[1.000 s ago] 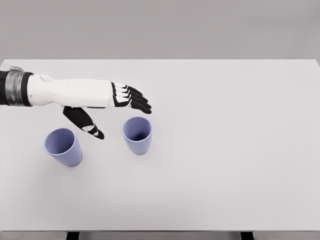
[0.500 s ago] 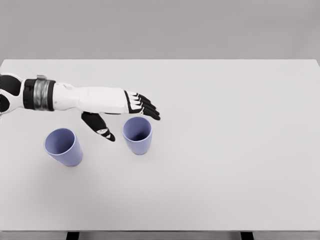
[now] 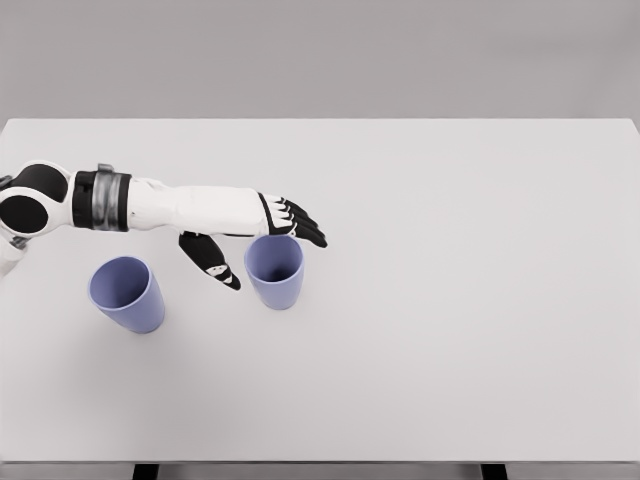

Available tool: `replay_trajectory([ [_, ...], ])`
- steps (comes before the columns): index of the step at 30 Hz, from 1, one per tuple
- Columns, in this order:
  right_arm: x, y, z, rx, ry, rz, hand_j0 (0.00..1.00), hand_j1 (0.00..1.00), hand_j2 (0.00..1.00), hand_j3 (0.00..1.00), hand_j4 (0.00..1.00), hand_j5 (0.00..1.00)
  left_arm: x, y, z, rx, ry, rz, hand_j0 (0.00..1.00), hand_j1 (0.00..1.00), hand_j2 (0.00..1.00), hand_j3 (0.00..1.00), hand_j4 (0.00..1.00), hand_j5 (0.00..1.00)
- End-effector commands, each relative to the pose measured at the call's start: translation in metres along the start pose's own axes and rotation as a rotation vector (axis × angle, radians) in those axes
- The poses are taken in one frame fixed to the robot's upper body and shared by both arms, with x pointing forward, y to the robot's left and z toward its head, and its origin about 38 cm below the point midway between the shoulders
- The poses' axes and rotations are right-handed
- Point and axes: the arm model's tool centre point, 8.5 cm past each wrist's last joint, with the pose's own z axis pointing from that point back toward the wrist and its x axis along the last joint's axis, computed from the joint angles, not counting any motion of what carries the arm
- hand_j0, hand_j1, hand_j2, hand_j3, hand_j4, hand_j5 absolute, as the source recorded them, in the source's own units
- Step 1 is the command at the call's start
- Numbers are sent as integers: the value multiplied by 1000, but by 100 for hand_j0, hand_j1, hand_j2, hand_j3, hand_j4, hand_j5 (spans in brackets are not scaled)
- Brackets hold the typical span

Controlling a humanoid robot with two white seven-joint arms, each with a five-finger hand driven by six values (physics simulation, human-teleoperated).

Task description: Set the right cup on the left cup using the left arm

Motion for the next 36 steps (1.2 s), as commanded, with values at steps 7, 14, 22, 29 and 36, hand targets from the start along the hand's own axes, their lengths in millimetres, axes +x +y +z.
replay_trajectory([
  [7,0,0,0,1,0,1,100,100,100,100,100,100,-25,-2,13,-13,103,-10,100,100,100,100,100,100],
  [14,0,0,0,1,0,1,100,100,100,100,100,100,-27,-6,-6,-19,78,0,100,100,100,100,100,100],
  [22,0,0,0,1,0,1,100,100,100,100,100,100,-29,-21,-13,-21,69,33,100,100,100,100,100,100],
  [29,0,0,0,1,0,1,100,100,100,100,100,100,-30,-22,-10,-20,76,36,100,100,100,100,100,100],
  [36,0,0,0,1,0,1,100,100,100,100,100,100,-32,-23,-16,-20,72,39,100,100,100,100,100,100],
])
